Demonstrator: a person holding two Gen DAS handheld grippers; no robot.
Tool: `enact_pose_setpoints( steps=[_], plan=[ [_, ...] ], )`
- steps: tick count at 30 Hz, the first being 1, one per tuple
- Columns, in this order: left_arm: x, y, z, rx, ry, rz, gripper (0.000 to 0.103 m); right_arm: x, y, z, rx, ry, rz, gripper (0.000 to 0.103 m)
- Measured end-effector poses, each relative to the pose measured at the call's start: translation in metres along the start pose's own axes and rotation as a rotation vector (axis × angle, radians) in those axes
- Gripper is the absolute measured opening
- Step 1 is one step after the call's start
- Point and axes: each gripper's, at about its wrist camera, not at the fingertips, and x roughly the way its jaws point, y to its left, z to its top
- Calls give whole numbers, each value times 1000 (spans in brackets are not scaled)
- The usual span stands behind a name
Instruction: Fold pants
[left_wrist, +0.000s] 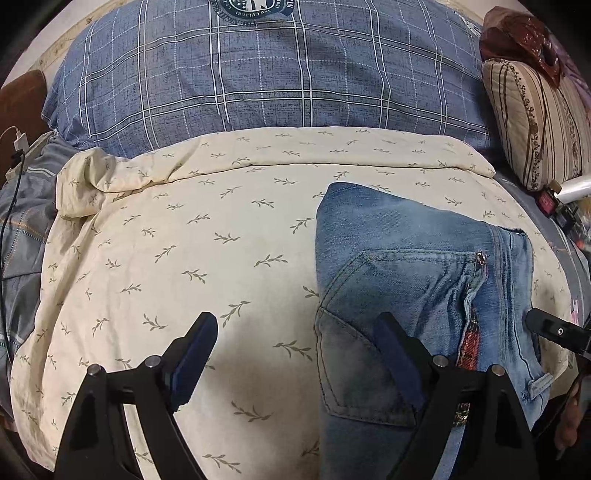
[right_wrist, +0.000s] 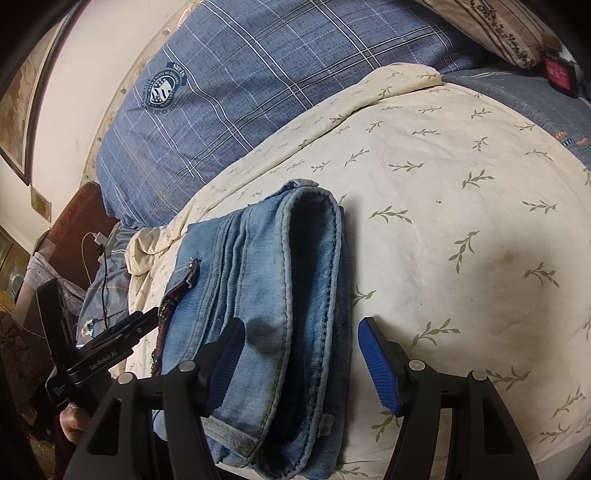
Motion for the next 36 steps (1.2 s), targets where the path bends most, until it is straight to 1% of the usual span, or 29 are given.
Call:
enact_pose_setpoints(
  steps=[6, 9, 10, 14, 19, 23, 28, 36],
  plan=[
    [0, 0, 2, 4, 3, -9, 87, 1, 0, 1, 4, -1, 6, 68],
    [-4, 1, 2, -3, 11, -56, 87, 3, 0, 3, 6, 3, 9, 68],
    [-4, 1, 3, -9, 21, -89, 87, 3, -1, 4, 8, 5, 11, 68],
    [3, 0, 0, -13, 51, -141, 88, 5, -5, 4, 29, 19, 26, 69],
    [11, 3, -3, -44, 73, -187, 88, 8, -8, 3, 46, 34, 58, 72],
    [13, 8, -2, -61, 88, -216, 88, 16, -7, 2, 61, 71, 91, 73],
    [10, 9, -4, -63, 94, -251, 88, 19, -2, 0, 66, 72, 102, 77],
    [19, 12, -5, -106, 131, -315, 88, 24, 1, 0, 101, 70, 146, 78]
  ],
)
